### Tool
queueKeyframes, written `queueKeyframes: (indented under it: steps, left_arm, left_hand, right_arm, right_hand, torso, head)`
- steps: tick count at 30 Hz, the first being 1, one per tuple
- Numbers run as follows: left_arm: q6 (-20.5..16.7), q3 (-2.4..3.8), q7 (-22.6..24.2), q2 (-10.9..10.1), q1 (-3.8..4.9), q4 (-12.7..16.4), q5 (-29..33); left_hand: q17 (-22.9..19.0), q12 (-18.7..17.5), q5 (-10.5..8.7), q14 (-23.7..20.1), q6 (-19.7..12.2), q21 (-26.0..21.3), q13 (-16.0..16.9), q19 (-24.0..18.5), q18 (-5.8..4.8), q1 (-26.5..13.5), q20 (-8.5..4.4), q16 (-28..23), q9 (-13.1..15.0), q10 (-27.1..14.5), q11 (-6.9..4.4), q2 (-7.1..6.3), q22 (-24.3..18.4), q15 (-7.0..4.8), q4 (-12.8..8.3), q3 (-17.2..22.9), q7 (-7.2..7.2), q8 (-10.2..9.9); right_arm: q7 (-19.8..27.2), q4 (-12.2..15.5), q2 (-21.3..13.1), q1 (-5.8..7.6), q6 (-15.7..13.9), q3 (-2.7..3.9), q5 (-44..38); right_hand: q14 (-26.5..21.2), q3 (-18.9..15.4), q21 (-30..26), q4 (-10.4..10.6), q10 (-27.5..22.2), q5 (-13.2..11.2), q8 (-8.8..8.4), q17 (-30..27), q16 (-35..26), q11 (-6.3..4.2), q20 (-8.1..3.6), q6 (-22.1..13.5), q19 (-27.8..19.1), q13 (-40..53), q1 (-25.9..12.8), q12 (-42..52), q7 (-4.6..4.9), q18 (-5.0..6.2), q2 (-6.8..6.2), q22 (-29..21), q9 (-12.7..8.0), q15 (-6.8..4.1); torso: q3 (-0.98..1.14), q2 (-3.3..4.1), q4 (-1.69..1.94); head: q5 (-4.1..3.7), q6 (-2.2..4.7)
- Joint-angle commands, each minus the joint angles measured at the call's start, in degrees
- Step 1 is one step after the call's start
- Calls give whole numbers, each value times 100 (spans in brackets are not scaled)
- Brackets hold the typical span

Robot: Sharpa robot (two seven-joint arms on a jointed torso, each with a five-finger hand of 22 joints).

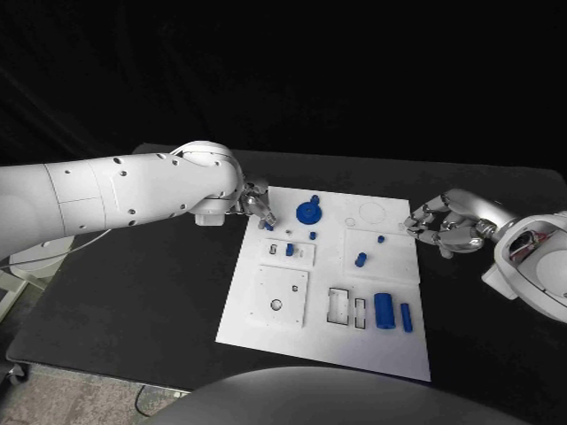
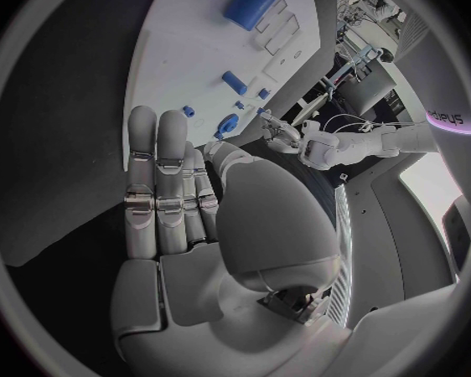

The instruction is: Assemble the parts on the task board

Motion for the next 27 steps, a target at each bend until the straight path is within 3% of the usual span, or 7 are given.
queueKeyframes:
  steps: [1,15,27]
  left_arm:
    - [178,3,23,-83,48,150,138]
    - [200,0,12,-357,88,699,95]
    - [61,-2,21,-473,-39,834,31]
  left_hand:
    - [1376,7,1,554,29,13,881,605,-86,11,-44,23,0,7,-6,-13,1510,-41,-10,31,0,7]
    - [1372,-9,2,552,46,13,872,605,-86,-17,-47,7,-7,2,-9,1,1510,-44,-17,65,0,1]
    - [1354,-75,34,543,32,13,835,605,-86,-90,-47,-53,-40,-30,-2,37,1510,-41,-18,140,12,-45]
  right_arm:
    - [-66,-8,2,-7,74,1,-8]
    - [-111,-2,7,-17,115,-1,-8]
    - [-132,3,2,-18,150,-2,-8]
  right_hand:
    - [-45,35,-32,0,0,26,34,10,24,39,-4,13,-29,-9,52,-28,9,41,-13,6,10,7]
    - [-64,40,-36,0,-12,26,37,14,31,47,3,12,-42,-60,53,-65,13,41,-16,19,14,13]
    - [-70,42,-37,0,-15,27,39,15,34,49,5,13,-46,-79,54,-78,13,41,-15,23,16,15]
  torso:
    - [-1,-2,0]
    - [3,2,-8]
    - [-1,8,-2]
  head:
    - [-5,1]
    - [37,1]
    - [34,1]
